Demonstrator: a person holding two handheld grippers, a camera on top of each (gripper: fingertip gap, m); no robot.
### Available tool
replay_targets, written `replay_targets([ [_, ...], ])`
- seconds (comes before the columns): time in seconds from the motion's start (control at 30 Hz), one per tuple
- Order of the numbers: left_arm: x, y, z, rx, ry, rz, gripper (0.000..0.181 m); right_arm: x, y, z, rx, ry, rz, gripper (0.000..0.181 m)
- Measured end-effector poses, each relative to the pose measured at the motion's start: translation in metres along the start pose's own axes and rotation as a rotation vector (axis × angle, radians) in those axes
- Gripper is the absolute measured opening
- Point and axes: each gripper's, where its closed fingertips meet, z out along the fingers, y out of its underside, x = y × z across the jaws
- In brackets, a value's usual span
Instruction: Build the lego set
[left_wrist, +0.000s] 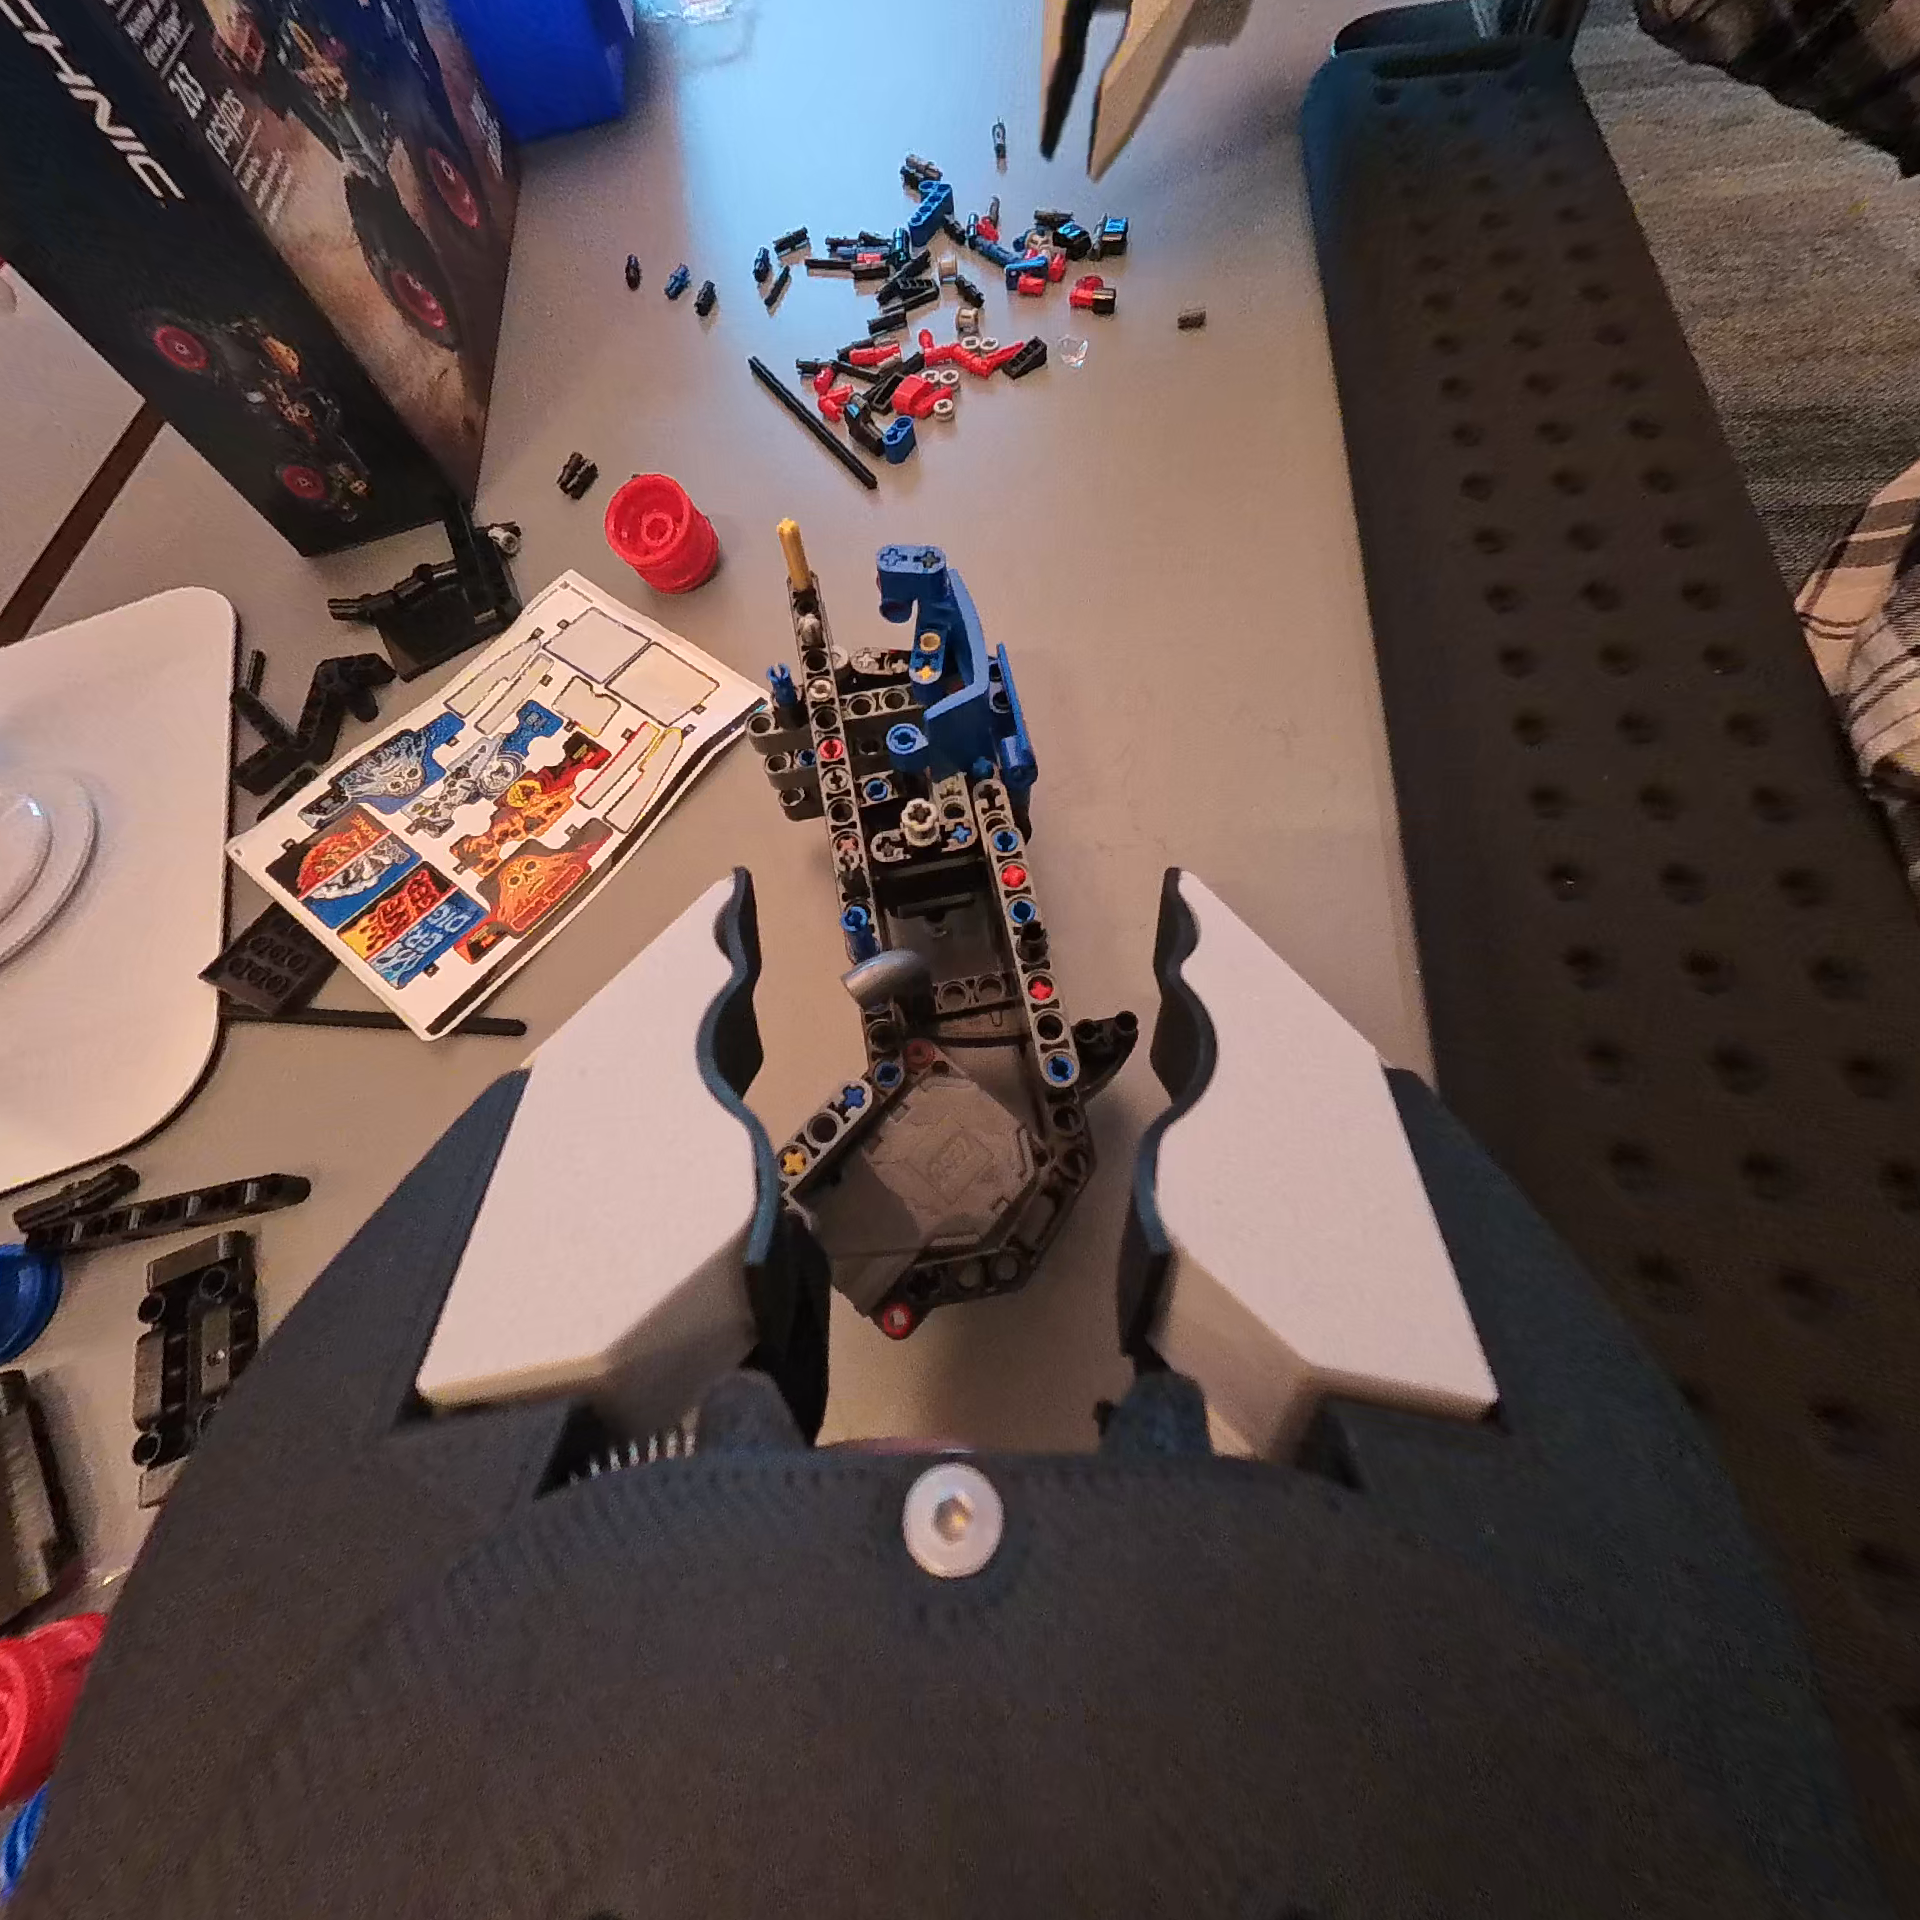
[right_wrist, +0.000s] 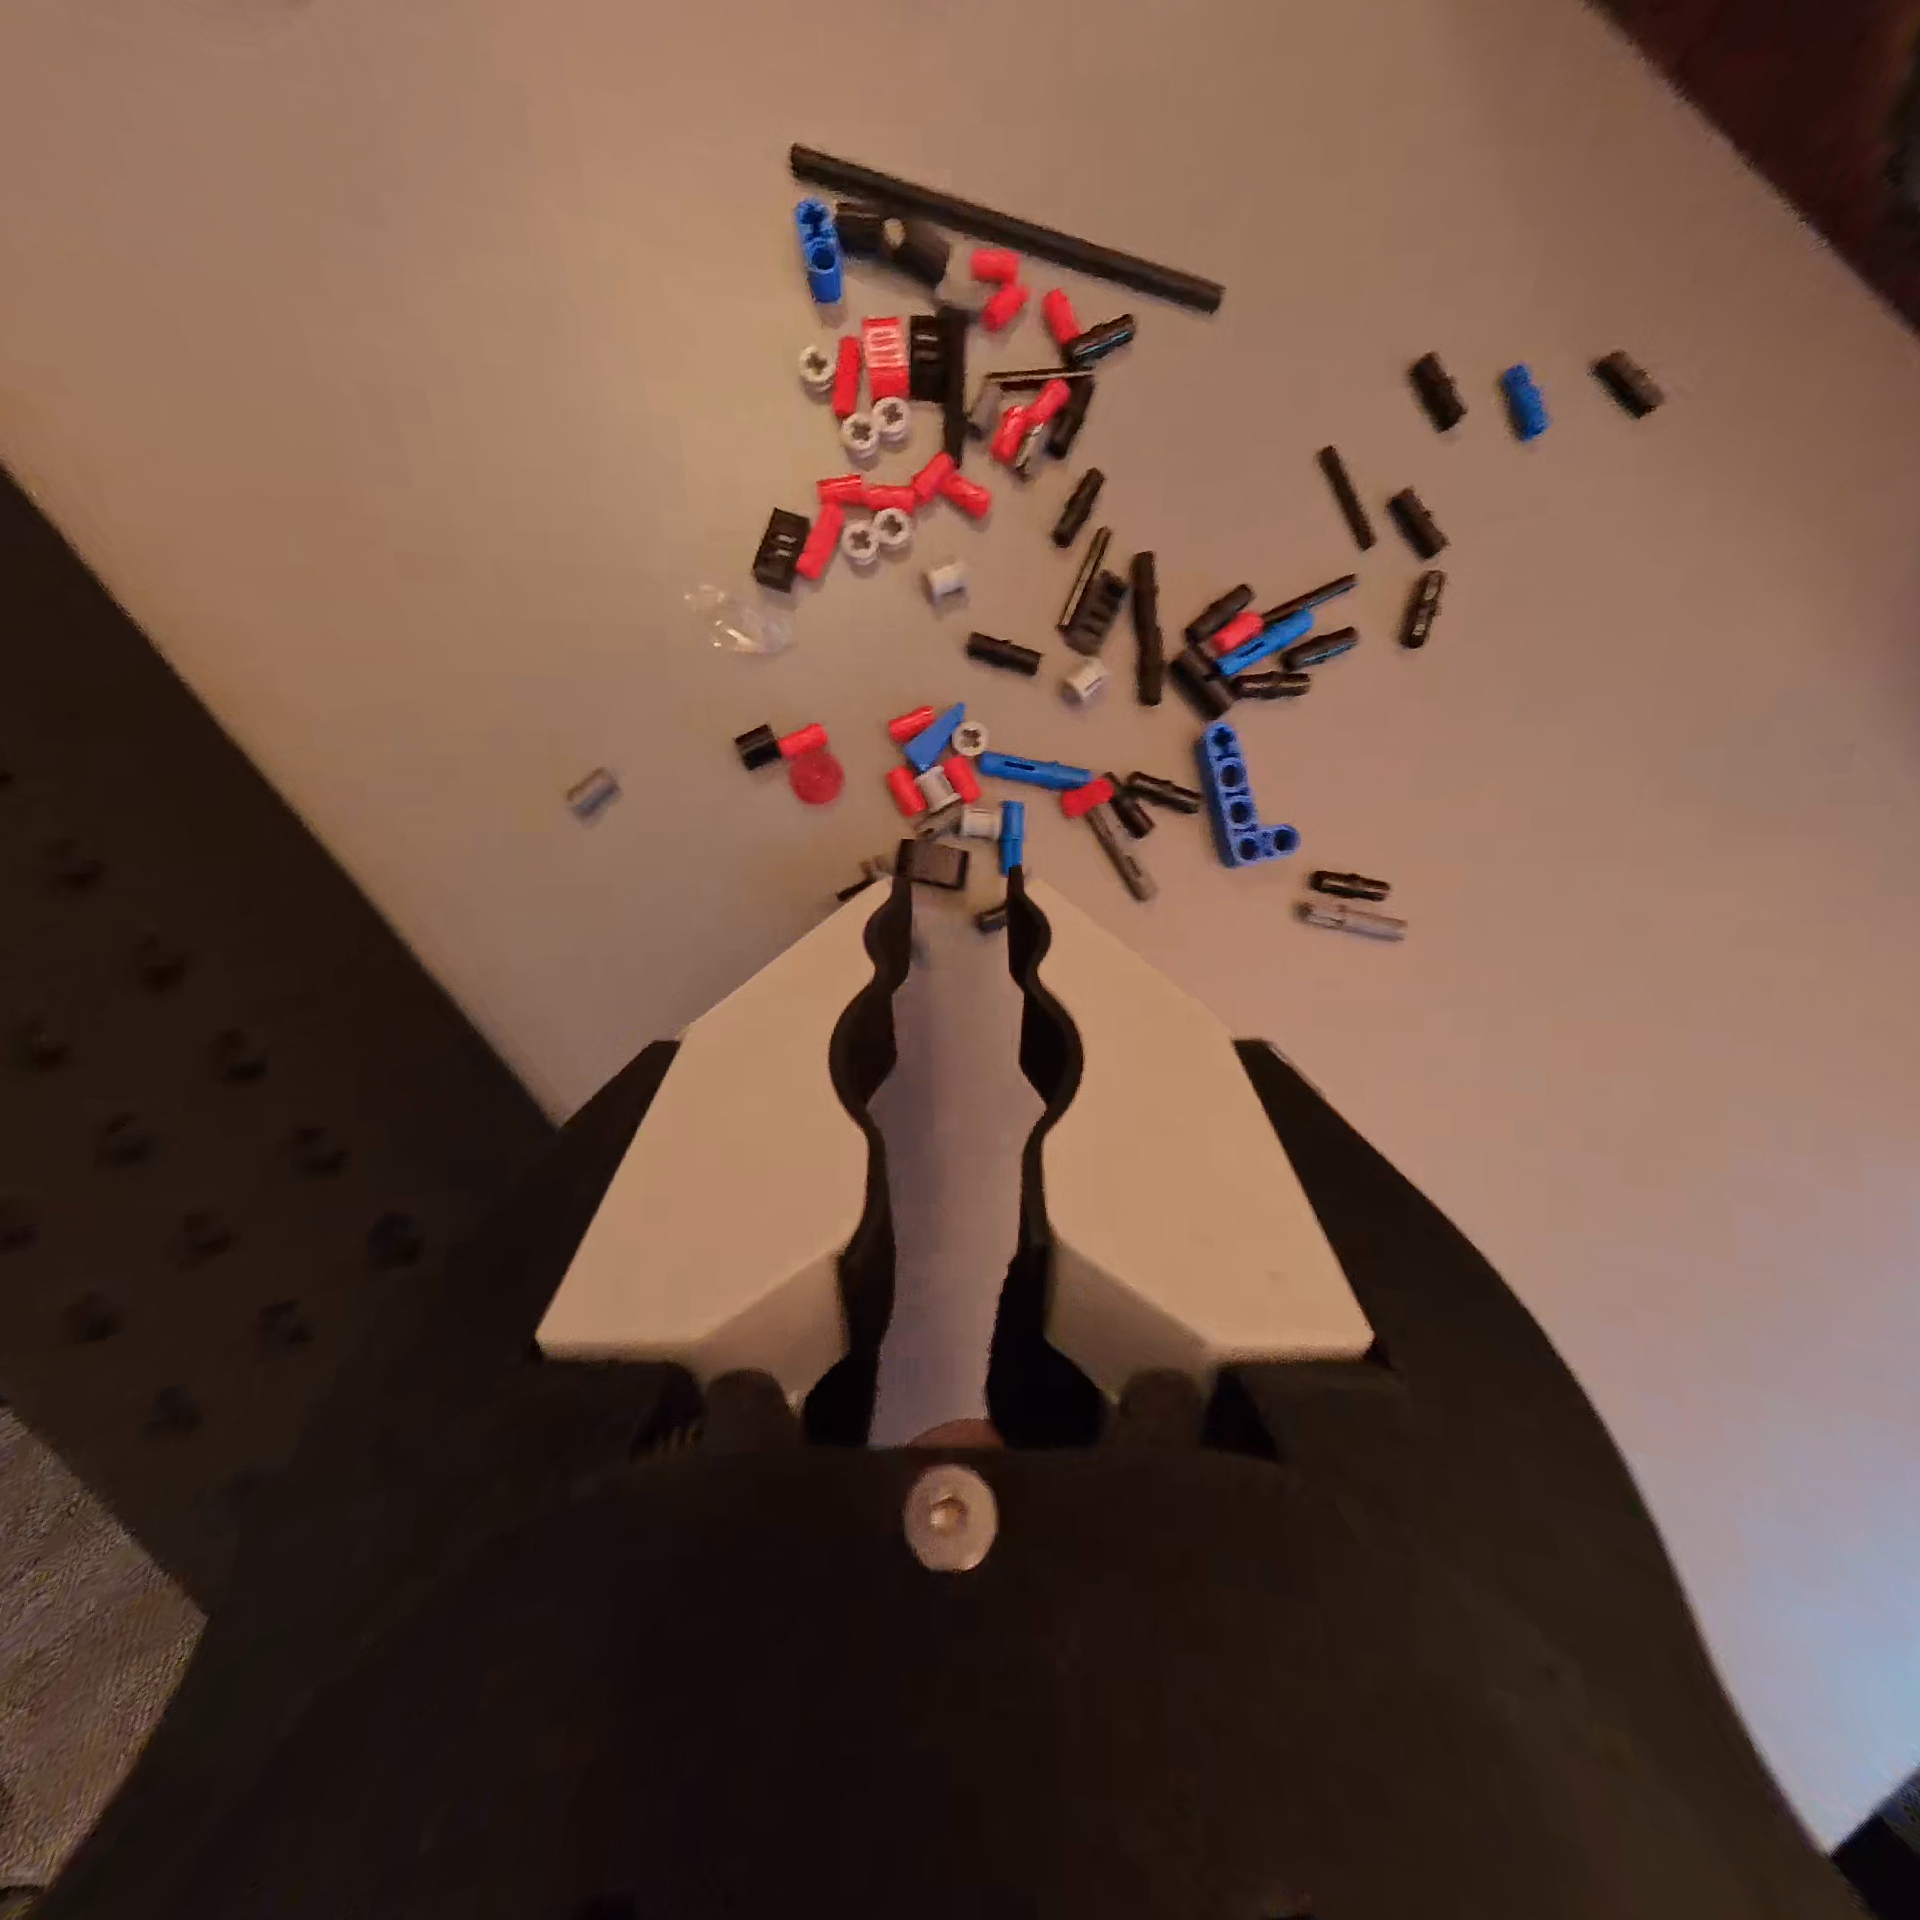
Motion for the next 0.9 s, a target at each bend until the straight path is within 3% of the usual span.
replay_targets([
  [0.67,0.001,-0.001,0.000,0.002,0.004,0.006,0.075,-0.006,0.000,0.018,-0.010,-0.094,0.135,0.013],
  [0.9,0.001,-0.003,-0.001,0.008,-0.007,0.018,0.075,-0.033,-0.045,0.008,0.110,-0.132,0.019,0.013],
])
